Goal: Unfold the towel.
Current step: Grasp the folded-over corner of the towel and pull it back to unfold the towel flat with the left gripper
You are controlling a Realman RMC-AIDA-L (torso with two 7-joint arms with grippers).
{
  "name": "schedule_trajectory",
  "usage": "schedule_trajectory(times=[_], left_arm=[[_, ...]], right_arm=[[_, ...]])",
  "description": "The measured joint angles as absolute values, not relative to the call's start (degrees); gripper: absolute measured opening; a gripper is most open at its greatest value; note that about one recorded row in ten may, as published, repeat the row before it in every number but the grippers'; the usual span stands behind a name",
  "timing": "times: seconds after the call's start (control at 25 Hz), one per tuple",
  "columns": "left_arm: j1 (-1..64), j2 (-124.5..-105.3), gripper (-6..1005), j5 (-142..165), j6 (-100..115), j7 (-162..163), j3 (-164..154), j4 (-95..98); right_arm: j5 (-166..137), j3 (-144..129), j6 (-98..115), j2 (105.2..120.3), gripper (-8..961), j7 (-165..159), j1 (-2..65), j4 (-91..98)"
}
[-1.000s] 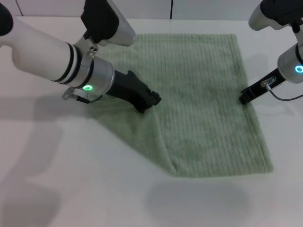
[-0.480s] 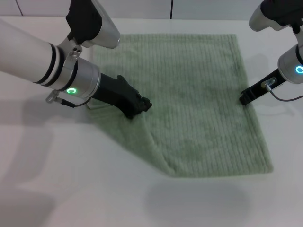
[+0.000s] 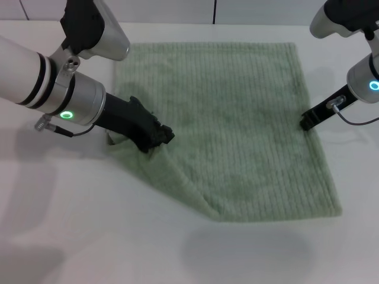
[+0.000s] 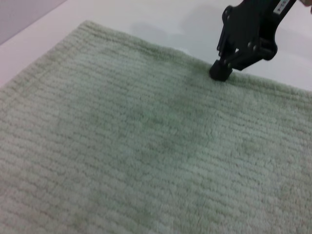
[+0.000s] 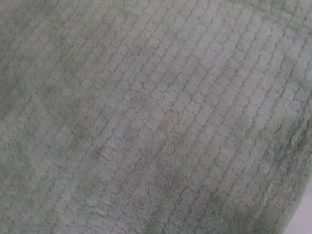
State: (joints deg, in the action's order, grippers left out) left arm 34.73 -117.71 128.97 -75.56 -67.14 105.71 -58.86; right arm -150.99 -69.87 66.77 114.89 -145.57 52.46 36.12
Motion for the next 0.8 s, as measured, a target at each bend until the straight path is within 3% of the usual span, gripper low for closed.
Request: schedule_trajectory(times=[0.8], left_arm=[[30.94, -116.85, 45, 129.60, -83.84, -67.09, 107.55, -64.82]], right_arm=[[-151.09, -69.81, 66.59, 114.97, 0, -145.76, 52.64, 35.80]])
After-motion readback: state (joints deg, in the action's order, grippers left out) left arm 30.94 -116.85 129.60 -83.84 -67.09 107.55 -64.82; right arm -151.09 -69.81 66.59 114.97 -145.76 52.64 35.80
